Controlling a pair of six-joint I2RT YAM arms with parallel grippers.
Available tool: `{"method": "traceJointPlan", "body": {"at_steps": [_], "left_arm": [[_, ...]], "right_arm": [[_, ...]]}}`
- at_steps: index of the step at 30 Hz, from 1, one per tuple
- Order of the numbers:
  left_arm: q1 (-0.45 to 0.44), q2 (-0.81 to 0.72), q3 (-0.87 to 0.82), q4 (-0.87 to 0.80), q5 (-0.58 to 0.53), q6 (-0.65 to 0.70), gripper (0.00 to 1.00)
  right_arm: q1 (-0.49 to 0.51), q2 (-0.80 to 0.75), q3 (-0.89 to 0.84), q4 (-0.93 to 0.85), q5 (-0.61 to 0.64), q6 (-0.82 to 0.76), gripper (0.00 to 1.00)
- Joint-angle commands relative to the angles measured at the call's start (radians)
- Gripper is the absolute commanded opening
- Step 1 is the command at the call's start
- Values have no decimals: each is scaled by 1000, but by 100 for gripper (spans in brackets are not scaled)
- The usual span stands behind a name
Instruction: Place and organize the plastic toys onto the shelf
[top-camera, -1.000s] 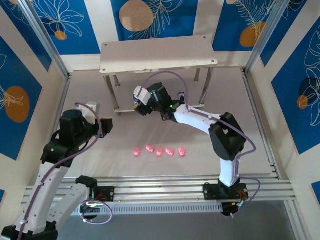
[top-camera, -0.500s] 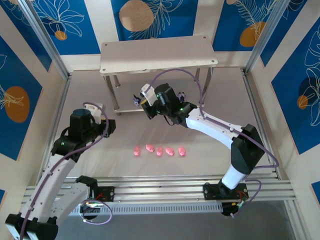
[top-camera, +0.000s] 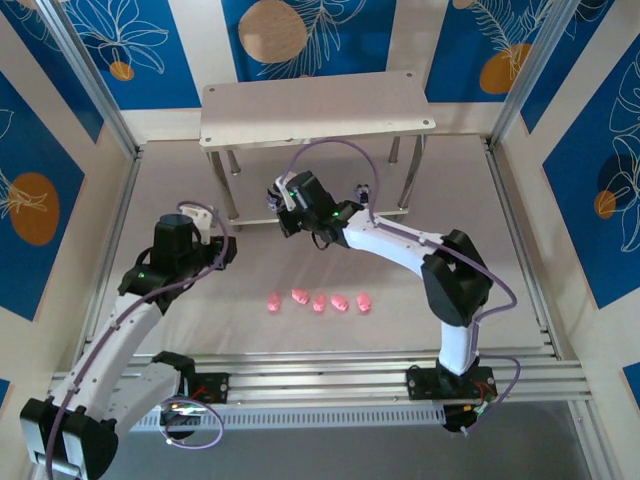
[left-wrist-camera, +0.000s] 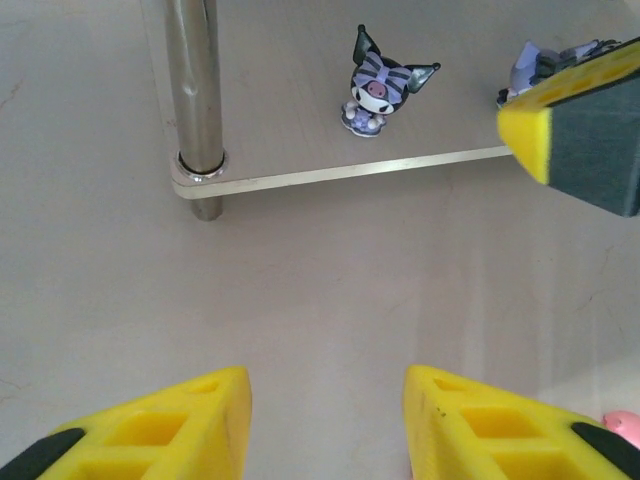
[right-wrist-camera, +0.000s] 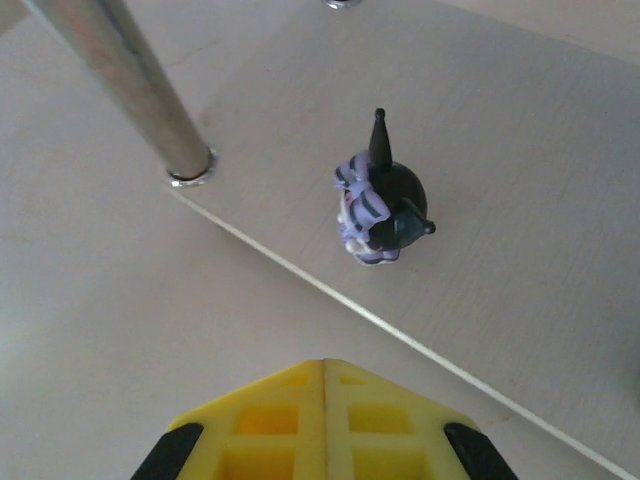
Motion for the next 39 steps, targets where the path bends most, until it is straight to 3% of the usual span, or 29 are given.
{"method": "traceJointPlan", "body": {"at_steps": [1, 14, 26, 39], "left_arm": [[17, 7, -4, 45, -4, -11, 45], [18, 10, 14, 44, 4, 0, 46], [21, 7, 9, 42, 10, -1, 45], [22, -11, -1, 39, 9, 4, 46]], "right_arm": [[12, 35, 68, -14, 87, 26, 0], [0, 144, 164, -71, 183, 19, 0], [16, 143, 116, -112, 94, 75, 0], [-17, 209, 193, -166, 125, 80, 0]]}}
